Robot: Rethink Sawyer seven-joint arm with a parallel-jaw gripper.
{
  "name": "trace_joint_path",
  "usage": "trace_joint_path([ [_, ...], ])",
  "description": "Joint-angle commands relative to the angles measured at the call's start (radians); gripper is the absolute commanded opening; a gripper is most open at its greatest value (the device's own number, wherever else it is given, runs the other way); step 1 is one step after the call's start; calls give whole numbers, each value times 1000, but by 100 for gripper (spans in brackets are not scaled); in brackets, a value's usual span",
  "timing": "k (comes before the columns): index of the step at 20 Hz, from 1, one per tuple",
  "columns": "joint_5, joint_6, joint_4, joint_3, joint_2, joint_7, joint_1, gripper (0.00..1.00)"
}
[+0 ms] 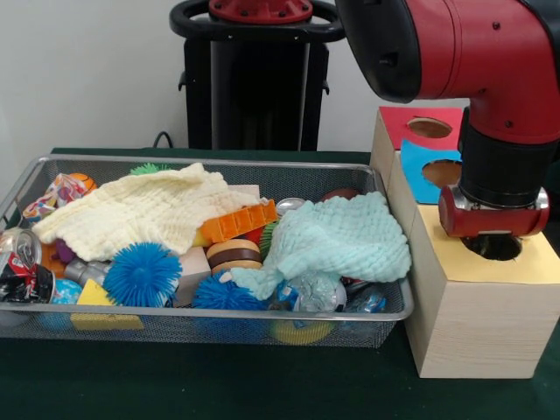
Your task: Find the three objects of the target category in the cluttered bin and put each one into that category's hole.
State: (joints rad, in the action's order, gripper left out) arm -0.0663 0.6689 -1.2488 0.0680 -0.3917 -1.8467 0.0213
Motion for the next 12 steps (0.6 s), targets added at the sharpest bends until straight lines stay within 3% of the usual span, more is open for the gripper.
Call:
trace_joint_path([
  [1,-58,24,-41,43,-31,21,-10,0],
  [7,-40,87,-128,41,-141,30,-15,0],
  [12,-33,115,-165,43,-190,34,-19,0],
])
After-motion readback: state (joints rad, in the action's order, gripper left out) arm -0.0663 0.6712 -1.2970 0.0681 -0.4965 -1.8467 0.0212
